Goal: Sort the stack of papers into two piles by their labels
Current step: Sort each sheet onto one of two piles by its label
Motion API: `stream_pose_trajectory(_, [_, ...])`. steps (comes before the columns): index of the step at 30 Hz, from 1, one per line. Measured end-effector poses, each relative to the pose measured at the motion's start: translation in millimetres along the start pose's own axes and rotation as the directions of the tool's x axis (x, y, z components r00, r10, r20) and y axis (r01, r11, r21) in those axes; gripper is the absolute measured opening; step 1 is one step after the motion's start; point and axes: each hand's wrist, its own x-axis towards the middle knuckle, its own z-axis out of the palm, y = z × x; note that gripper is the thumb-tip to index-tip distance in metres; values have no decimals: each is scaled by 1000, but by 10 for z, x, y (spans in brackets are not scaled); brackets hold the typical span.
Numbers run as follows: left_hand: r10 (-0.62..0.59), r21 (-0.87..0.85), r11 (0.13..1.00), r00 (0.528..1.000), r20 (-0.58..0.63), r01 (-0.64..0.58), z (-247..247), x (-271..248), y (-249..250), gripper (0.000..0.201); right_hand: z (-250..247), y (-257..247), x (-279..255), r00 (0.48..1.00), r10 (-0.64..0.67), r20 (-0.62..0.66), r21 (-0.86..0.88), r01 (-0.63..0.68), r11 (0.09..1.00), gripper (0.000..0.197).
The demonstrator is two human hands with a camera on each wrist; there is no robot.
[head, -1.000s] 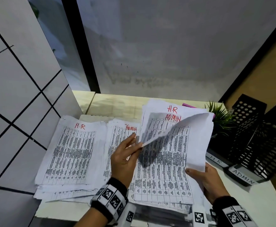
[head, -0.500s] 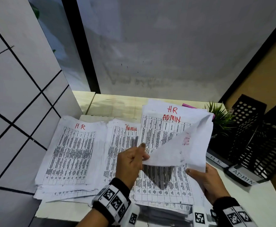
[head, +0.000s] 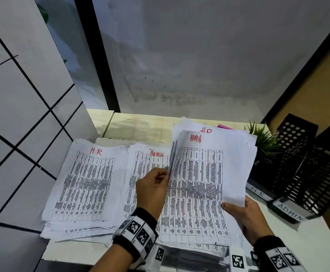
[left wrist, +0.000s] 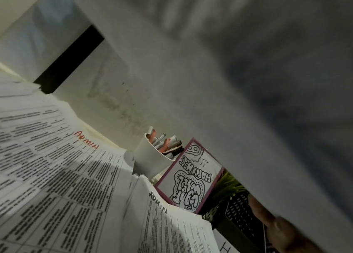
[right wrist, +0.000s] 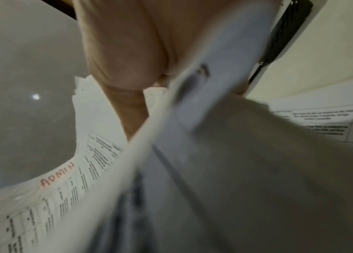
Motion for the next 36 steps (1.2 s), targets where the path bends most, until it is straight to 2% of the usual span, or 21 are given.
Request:
stream_pose_trajectory(3, [218, 33, 975, 976, 23, -219, -22, -65, -17, 31, 13, -18, -3, 1000, 2, 7, 19, -3, 1000, 94])
stream_pose_trajectory(6, [402, 70, 913, 916, 15, -402, -49, -80, -51, 44, 19, -11, -5, 1000, 19, 2, 17, -19, 1000, 102])
stream_pose_trajectory(9, [472, 82, 877, 881, 36, -474, -61, -111, -85, 47, 25, 6, -6, 1000, 28, -10, 18, -27, 999, 104])
stream_pose_trajectory(13, [535, 123, 832, 841, 74, -540, -73, -218, -47, 36, 36, 15, -10, 999, 28, -27, 22, -27, 999, 101])
stream_pose_trajectory(15, [464, 8, 884, 879, 106, -468, -94, -273, 27, 30, 35, 10, -13, 999, 31, -27, 14, -31, 999, 99])
stream_pose_trajectory(17, [315, -81, 949, 925, 211, -305, -115, -323, 113, 37, 34, -8, -20, 999, 33, -23, 21, -33, 999, 89])
stream_pose_trajectory(19, [163, -78, 986, 933, 321, -145, -121, -351, 134, 49, 33, -19, -23, 1000, 23, -13, 26, -23, 999, 87])
stream_pose_trajectory(20, [121, -68, 992, 938, 323, -105, -117, -360, 128, 49, 33, -23, -24, 1000, 25, -17, 21, -24, 999, 90])
stream_pose_trajectory(23, [84, -83, 994, 987, 139, -73, -107, -355, 101, 39, 13, -18, -22, 999, 32, -34, 48, -30, 998, 78])
stream_pose_trajectory(25, [66, -114, 992, 998, 19, -63, -145, -314, 95, 41, -4, -16, -22, 998, 39, -52, 59, -36, 998, 69])
stream_pose_trajectory(28, [44, -165, 985, 999, 6, -42, -293, -176, 64, 41, -25, -21, -38, 992, 37, -121, 87, -27, 996, 43])
stream_pose_trajectory(31, [116, -23, 993, 991, -67, -118, -536, 48, -49, 30, -88, -17, -39, 980, 35, -197, 93, -17, 996, 45])
stream_pose_trajectory(36, [37, 173, 985, 976, -215, 1, -996, 467, -442, 25, -235, -39, -75, 970, 40, -241, 144, -5, 990, 50])
